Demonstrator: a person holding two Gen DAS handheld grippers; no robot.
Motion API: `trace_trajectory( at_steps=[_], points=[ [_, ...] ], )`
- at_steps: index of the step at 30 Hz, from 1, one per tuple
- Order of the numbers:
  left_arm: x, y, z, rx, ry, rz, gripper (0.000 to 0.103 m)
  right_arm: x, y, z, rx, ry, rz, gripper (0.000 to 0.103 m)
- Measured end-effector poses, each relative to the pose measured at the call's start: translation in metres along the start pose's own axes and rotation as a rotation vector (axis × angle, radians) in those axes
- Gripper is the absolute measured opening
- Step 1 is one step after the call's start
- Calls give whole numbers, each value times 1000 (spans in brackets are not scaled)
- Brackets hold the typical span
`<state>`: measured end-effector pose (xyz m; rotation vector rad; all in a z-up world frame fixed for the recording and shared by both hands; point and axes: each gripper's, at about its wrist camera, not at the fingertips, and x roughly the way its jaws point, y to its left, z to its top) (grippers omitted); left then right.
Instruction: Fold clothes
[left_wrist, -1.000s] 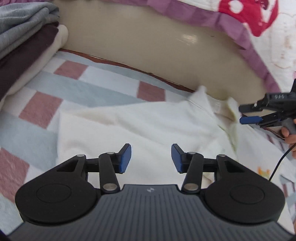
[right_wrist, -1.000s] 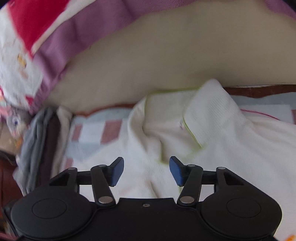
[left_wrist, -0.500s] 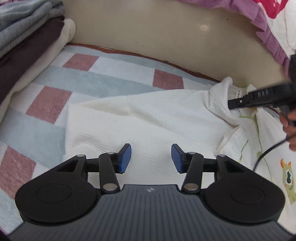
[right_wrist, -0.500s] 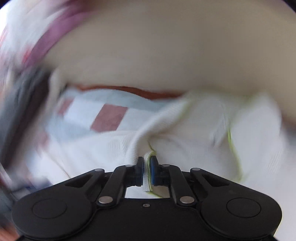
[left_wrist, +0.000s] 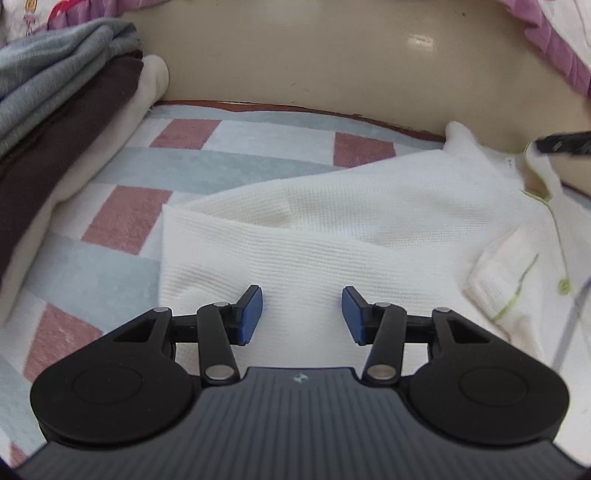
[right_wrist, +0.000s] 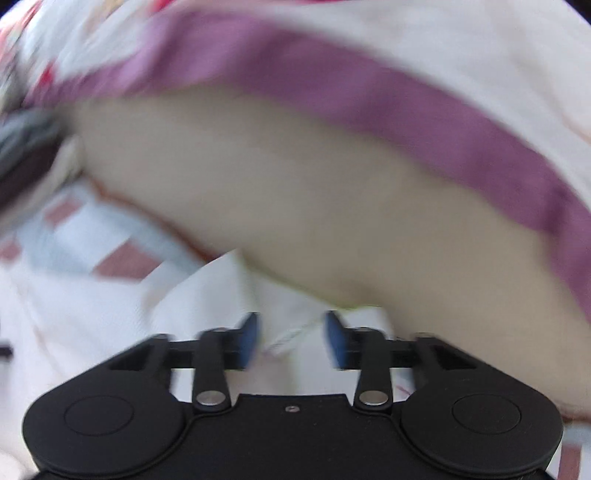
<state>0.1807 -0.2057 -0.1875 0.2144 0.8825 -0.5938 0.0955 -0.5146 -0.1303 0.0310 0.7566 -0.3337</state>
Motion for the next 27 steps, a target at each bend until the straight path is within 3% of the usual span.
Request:
trace_trajectory(
  at_steps=[2,6,8,13,16,18,19,20,23,24,27],
  points=[
    [0,0,1,4,3,7,50,-6,-32,-4,80,6,-16,59],
    [2,-2,3,7,6,2,53,-2,-90,-19,144,96,-29,53],
    [3,-5,7,13,1,-37,53,-3,-104,-23,153,116,-3,53],
    [0,-20,36,1,-5,-220,53,14,-99,-20,119,162,111,54],
    [0,-42,58,63,-23,-252,53,38,-87,-19,127,217,176,61],
    [4,-61,73,92,-21,-274,53,57,-77,-21,131,255,170,61],
    [6,-71,81,104,-17,-289,53,62,-71,-23,121,254,153,31],
    [7,-81,88,115,-17,-300,53,65,-65,-23,95,256,131,9],
    [11,-109,101,146,-36,-308,53,33,-36,-15,-69,98,-47,9],
    [14,-116,102,154,-41,-294,53,30,-31,-13,-54,76,-80,9],
    [27,-136,97,166,-38,-256,53,34,-31,-13,-21,79,-73,10]
  ],
)
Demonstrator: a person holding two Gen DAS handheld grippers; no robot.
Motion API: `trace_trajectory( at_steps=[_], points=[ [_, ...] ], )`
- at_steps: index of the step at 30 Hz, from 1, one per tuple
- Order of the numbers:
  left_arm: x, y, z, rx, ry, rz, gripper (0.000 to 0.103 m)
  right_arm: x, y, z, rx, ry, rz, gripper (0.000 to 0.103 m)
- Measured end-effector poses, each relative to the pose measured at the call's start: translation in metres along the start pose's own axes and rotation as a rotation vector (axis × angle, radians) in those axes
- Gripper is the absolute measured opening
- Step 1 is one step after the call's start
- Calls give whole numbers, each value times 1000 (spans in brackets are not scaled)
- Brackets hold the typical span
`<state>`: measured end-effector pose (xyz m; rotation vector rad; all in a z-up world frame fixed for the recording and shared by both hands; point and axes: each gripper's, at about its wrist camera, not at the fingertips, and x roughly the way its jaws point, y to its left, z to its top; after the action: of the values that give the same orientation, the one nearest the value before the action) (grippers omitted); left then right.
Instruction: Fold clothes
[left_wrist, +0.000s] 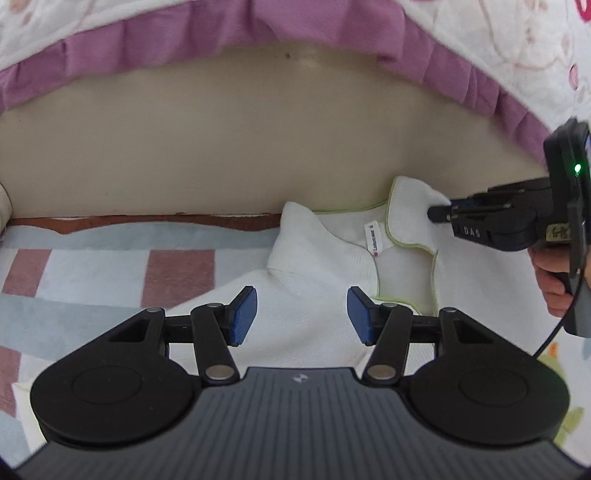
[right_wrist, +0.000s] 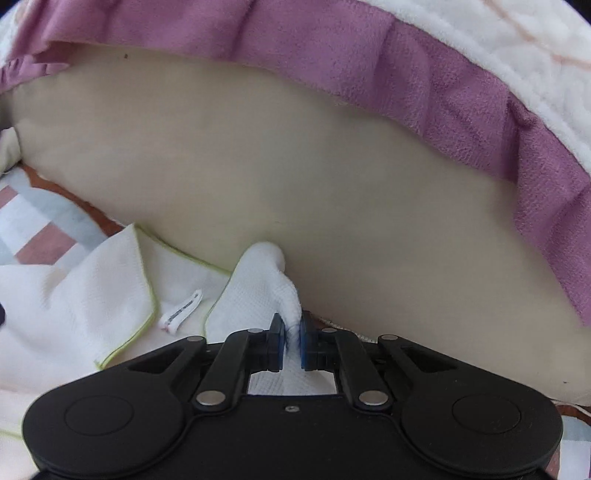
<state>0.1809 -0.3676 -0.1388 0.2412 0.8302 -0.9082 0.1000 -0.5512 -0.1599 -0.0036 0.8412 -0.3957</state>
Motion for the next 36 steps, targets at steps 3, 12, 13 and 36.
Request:
trace_trajectory(
  at_steps=[3,12,13,36],
  points=[
    [14,-8,-13,-5,52,13,53,-8,-20,-1,36,19,71,19],
    [2,3,-54,-68,154,-94,54,-131,-187,-96,811,60,-28,64],
    [-1,6,-58,-97,163,-111,54,-147,-187,-112,808,70,-55,63],
    [-143,49,-165,-296,188,25,58,-152,-177,-237,768,207,-863,9]
  ],
)
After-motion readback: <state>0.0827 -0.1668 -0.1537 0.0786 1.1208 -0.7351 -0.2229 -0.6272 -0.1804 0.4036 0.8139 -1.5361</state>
